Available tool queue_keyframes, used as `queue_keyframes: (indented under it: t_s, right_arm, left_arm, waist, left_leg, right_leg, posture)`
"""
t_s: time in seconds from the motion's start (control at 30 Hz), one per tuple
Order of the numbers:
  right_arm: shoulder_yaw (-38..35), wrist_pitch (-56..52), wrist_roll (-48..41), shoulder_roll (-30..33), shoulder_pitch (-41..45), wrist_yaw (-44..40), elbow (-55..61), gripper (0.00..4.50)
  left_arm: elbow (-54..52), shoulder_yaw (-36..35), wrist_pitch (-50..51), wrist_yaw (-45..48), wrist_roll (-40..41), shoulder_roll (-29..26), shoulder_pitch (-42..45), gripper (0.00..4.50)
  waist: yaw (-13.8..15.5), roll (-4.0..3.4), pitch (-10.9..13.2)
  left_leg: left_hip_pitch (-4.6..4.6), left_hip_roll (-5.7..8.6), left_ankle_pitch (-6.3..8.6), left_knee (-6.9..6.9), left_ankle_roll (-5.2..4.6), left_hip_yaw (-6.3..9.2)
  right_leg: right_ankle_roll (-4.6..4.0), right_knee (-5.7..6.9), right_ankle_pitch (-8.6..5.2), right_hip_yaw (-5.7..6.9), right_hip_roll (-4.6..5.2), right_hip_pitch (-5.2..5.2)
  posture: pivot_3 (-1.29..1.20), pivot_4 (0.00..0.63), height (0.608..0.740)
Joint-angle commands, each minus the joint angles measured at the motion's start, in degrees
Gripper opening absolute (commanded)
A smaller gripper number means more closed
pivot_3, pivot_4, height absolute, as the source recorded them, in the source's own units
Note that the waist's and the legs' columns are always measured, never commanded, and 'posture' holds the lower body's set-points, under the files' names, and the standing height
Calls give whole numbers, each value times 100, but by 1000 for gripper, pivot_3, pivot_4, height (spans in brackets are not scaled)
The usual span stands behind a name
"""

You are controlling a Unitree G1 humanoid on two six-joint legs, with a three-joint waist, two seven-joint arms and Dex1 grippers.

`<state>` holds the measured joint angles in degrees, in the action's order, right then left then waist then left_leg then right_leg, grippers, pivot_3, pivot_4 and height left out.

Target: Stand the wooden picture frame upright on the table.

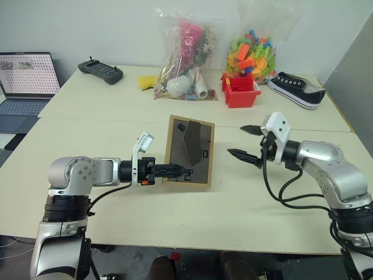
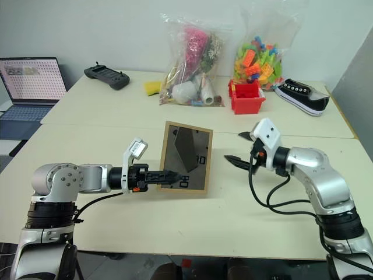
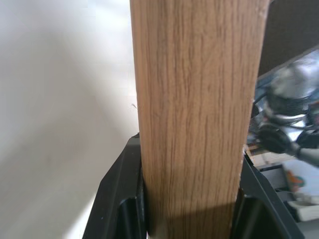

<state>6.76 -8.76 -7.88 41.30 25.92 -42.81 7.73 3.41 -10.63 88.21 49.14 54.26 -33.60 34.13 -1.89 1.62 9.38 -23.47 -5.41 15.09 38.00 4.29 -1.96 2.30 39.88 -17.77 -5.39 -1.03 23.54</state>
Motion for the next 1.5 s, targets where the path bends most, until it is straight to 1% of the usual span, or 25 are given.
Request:
queue_keyframes:
  t_s: [0.03, 0.07, 0.13, 0.2, 0.27, 0.33, 0.4, 0.53, 0.67, 0.7, 0.77, 0.87, 0.97, 1.07, 1.13, 1.17, 1.23, 1.3, 1.33, 1.43, 1.5]
  right_arm:
    - [431, 3842, 2246, 307, 183, 1271, -1120, 4485]
    - [550, 4557, 2770, 311, 319, 1713, -1446, 4485]
    - [686, 5356, 3516, 235, 573, 2407, -1908, 4485]
    - [794, 5783, 4126, 70, 850, 3050, -2284, 4485]
    - [887, 6007, 4718, -159, 1142, 3725, -2505, 4485]
    - [946, 6179, 5041, -321, 1342, 4104, -2632, 4485]
    - [1021, 6310, 5190, -454, 1491, 4304, -2722, 4485]
    - [1128, 6664, 5201, -525, 1599, 4436, -2821, 4485]
    - [1159, 6883, 5130, -511, 1583, 4463, -2912, 3824]
    - [1150, 6936, 5118, -491, 1585, 4477, -2946, 3520]
    - [1124, 6985, 5172, -448, 1625, 4513, -2995, 3094]
    - [1110, 7024, 5189, -421, 1703, 4530, -3083, 2338]
    - [1088, 7128, 5186, -393, 1764, 4603, -3170, 1738]
    - [1072, 7230, 5153, -367, 1862, 4633, -3280, 1644]
    - [1074, 7303, 5110, -358, 1897, 4617, -3344, 1639]
    - [1077, 7336, 5101, -353, 1909, 4609, -3369, 1626]
    - [1088, 7410, 5058, -345, 1932, 4566, -3440, 1376]
    - [1083, 7480, 4976, -338, 1938, 4523, -3531, 1329]
    - [1081, 7506, 4925, -335, 1940, 4500, -3577, 1328]
    - [1128, 7571, 4623, -357, 1970, 4329, -3791, 1328]
    - [1228, 7458, 4004, -467, 1992, 3917, -4069, 1327]
  left_arm:
    - [360, -258, 429, -295, 994, -51, 276, 1284]
    - [484, -226, 429, -444, 1289, -69, 312, 1284]
    - [711, -206, 429, -750, 1793, -79, 395, 1284]
    - [852, -132, 429, -1074, 2278, -91, 427, 1284]
    - [627, 16, 429, -1422, 2619, -46, 253, 1284]
    - [537, 95, 429, -1756, 3021, 3, 110, 1284]
    - [417, 156, 429, -2040, 3369, 7, -20, 1284]
    - [401, 148, 389, -2568, 3835, 8, -155, 1284]
    - [323, 181, 196, -2931, 4077, -62, -255, 1284]
    - [356, 191, 140, -3020, 4178, -70, -252, 1284]
    - [380, 224, 62, -3144, 4364, -106, -249, 1284]
    - [338, 315, -32, -3304, 4559, -168, -298, 1284]
    - [268, 442, -168, -3443, 4743, -217, -361, 1284]
    - [105, 479, -367, -3508, 4855, -235, -366, 1284]
    - [-16, 451, -439, -3445, 4801, -311, -405, 1986]
    - [-31, 436, -471, -3423, 4779, -354, -427, 2070]
    - [47, 318, -595, -3373, 4744, -506, -418, 2530]
    - [158, 166, -776, -3386, 4756, -655, -369, 2887]
    - [198, 109, -859, -3407, 4773, -712, -347, 3158]
    - [155, -112, -1050, -3499, 4829, -961, -378, 3715]
    - [-30, -301, -1139, -3529, 4784, -1178, -542, 4135]
  waist:
    - [-23, 1, 1]
    - [-42, 1, 1]
    - [-97, 0, 2]
    - [-126, 1, 3]
    - [-143, 0, 3]
    - [-136, 0, 3]
    - [-127, 0, 3]
    - [-93, 1, 3]
    - [-86, 1, 3]
    - [-86, 1, 3]
    - [-88, 1, 3]
    - [-94, 0, 3]
    - [-97, 0, 3]
    - [-99, 1, 3]
    - [-100, 1, 3]
    - [-101, 1, 3]
    - [-102, 1, 3]
    - [-104, 1, 3]
    - [-105, 1, 3]
    - [-113, 1, 3]
    - [-123, 1, 3]
  left_leg:
    - [1, 0, 0, 1, 0, 0]
    - [3, -1, 0, 2, 1, -1]
    - [6, -3, -1, 2, 2, -4]
    - [9, -6, -10, 2, 17, -5]
    - [12, -7, -15, 2, 27, -5]
    - [16, -5, -18, 0, 31, -5]
    - [16, -5, -20, 0, 36, -5]
    - [17, -3, -23, 4, 40, -3]
    - [34, 2, -23, 5, 41, -4]
    - [36, 2, -23, 4, 41, -4]
    - [38, 2, -23, 4, 41, -5]
    - [41, 1, -23, 4, 41, -5]
    - [43, 1, -23, 3, 41, -5]
    - [45, 1, -23, 2, 41, -4]
    - [45, 2, -23, 3, 41, -6]
    - [45, 2, -23, 3, 41, -5]
    - [46, 1, -23, 2, 41, -6]
    - [47, 1, -23, 1, 41, -6]
    - [48, 1, -23, 1, 41, -7]
    - [47, 1, -23, 1, 41, -7]
    - [47, 0, -23, 1, 41, -7]
  right_leg:
    - [0, 2, 0, -1, 0, 0]
    - [0, 4, 0, -4, 1, 0]
    - [0, 8, 0, -8, 1, 0]
    - [-1, 13, 1, -10, 1, 1]
    - [-2, 15, 1, -12, 2, 1]
    - [-3, 18, 1, -15, 5, 0]
    - [-3, 18, 1, -14, 8, -1]
    - [-3, 18, 2, -9, 14, -6]
    - [-3, 17, 2, -11, 17, -25]
    - [-3, 17, 2, -11, 17, -26]
    - [-3, 18, 2, -12, 16, -27]
    - [-3, 18, 2, -13, 16, -28]
    - [-3, 19, 2, -14, 16, -30]
    - [-3, 18, 2, -13, 16, -32]
    - [-3, 19, 2, -14, 16, -32]
    - [-3, 19, 2, -13, 16, -32]
    - [-4, 19, 2, -14, 15, -32]
    - [-4, 19, 2, -14, 15, -33]
    - [-4, 19, 2, -15, 15, -33]
    - [-4, 18, 2, -14, 15, -33]
    - [-4, 18, 1, -14, 15, -33]
  posture:
    - [0, 150, 740]
    - [0, 150, 740]
    - [0, 150, 740]
    - [0, 150, 740]
    - [0, 150, 740]
    - [0, 150, 740]
    - [0, 150, 740]
    - [0, 150, 740]
    - [0, 150, 740]
    - [0, 150, 740]
    - [0, 150, 740]
    - [0, 150, 740]
    - [0, 150, 740]
    - [0, 150, 740]
    - [0, 150, 740]
    - [0, 150, 740]
    - [0, 150, 740]
    - [0, 150, 740]
    - [0, 150, 740]
    - [0, 150, 740]
    - [0, 150, 740]
